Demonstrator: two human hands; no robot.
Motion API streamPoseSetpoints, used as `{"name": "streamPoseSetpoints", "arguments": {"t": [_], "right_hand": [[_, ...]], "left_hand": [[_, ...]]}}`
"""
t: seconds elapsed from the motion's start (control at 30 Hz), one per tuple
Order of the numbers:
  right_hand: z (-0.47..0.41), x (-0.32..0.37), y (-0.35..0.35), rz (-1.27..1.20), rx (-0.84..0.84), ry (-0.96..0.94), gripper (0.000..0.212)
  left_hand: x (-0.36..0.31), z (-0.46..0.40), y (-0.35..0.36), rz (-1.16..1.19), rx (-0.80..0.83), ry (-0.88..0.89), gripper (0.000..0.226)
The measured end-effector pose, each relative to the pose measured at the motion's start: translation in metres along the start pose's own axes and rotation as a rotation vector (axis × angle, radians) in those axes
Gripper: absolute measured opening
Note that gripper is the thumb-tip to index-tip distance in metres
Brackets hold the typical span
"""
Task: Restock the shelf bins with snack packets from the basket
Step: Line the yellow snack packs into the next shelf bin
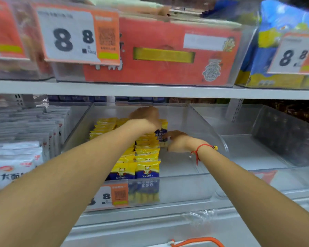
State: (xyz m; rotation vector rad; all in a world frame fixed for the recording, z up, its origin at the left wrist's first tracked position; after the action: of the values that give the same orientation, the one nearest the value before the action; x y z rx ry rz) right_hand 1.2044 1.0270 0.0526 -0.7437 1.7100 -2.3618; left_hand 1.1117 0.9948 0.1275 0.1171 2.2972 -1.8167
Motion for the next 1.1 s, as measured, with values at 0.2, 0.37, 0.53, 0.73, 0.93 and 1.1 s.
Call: {"name": "streamPoseSetpoints", "arguments": {"t": [0.2,0.37,0.53,0.73,0.93,1.1], "right_hand": [[0.093,-0.001,-0.038,-0.112,-0.239,-0.032,0.034],[0.181,-0.003,-0.035,-0.248,-0.404,-0.077,0.015],[0.237,-0.013,0.019,-0.331,-0.291,-0.066,0.01],[0.271,-0.048,0.121,-0.356,-0.139,0.01,0.01],[0.274,-0.069,0.204,-0.227,0.04,0.097,0.019],[0.271,-0.074,0.276,-0.11,0.224,0.104,0.021]], "left_hand": [[-0.007,0.084,-0.034,0.188,-0.074,-0.075,0.035],[-0.019,0.168,-0.046,0.299,-0.184,-0.091,0.027],[-0.03,0.24,-0.015,0.403,-0.175,-0.121,0.022],[-0.029,0.322,0.071,0.519,-0.022,-0.187,0.02],[0.003,0.367,0.145,0.576,0.103,-0.318,0.018],[0.051,0.413,0.216,0.638,0.254,-0.517,0.02]]}}
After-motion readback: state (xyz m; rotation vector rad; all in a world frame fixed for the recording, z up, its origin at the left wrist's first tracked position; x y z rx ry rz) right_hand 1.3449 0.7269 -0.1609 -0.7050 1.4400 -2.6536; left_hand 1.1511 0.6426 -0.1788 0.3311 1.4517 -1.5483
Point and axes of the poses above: each hand's wrist, its own z-axis away from the middle knuckle, its own y-axis out of the palm, x = y × z, the point moved 9 cm from there along -z, towards the middle knuckle, and after that the axes turned 10 degrees about y, right-handed, at the moved point
